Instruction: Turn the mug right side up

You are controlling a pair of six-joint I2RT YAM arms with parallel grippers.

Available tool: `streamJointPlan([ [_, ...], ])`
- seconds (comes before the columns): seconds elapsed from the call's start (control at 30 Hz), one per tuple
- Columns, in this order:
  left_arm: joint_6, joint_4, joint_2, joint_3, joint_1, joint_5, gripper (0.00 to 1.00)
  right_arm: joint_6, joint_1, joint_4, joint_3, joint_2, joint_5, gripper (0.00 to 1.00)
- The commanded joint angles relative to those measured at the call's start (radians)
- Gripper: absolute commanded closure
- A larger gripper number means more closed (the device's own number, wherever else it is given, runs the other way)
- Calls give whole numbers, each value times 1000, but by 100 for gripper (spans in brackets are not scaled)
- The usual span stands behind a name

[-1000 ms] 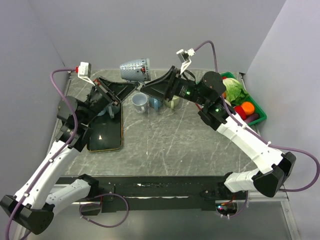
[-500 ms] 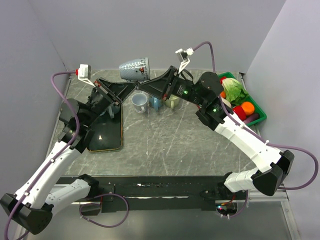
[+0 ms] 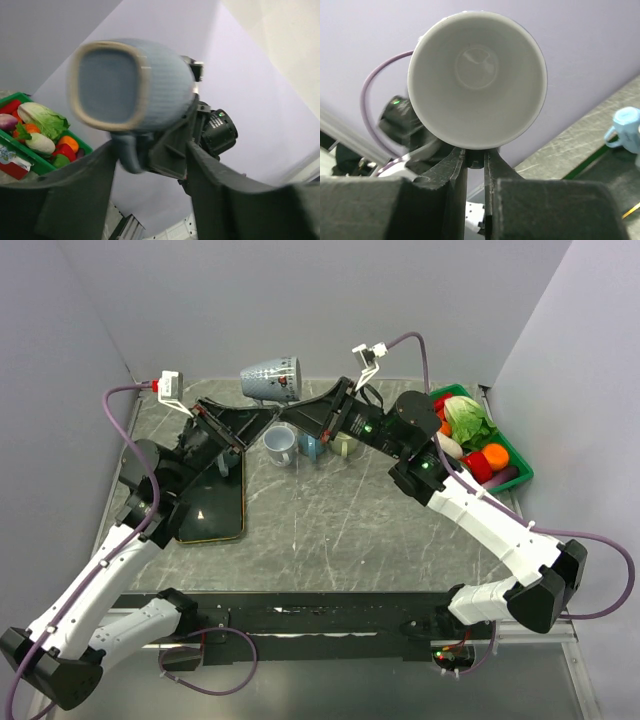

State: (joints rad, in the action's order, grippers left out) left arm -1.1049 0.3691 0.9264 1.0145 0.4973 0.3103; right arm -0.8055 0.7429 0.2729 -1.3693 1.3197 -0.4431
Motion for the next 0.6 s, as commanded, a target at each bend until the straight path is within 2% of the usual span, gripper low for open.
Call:
streamJointPlan([
  [0.0,39,21,-27,12,15,27,31,23,3,68,22,-53,99,100],
  [0.13,54,1,-32,4,15,10,12,42,3,39,32,-68,127,100],
  [0.17,57,-5,-35,4,15,3,3,58,4,20,30,-73,144,100],
  [0.2,63,-33,-37,1,15,-20,1,68,4,5,32,-79,155,100],
  [0.4,126,-287,-31,30,15,-152,4,183,-10,-151,36,-143,283,100],
  [0.5,154,-366,-31,39,15,-239,4,244,-37,-283,23,-160,357,100],
  [0.53,166,-439,-34,41,15,-296,4,279,-48,-334,12,-168,389,100],
  [0.57,175,-468,-40,48,15,-306,4,302,-75,-427,7,-168,415,100],
])
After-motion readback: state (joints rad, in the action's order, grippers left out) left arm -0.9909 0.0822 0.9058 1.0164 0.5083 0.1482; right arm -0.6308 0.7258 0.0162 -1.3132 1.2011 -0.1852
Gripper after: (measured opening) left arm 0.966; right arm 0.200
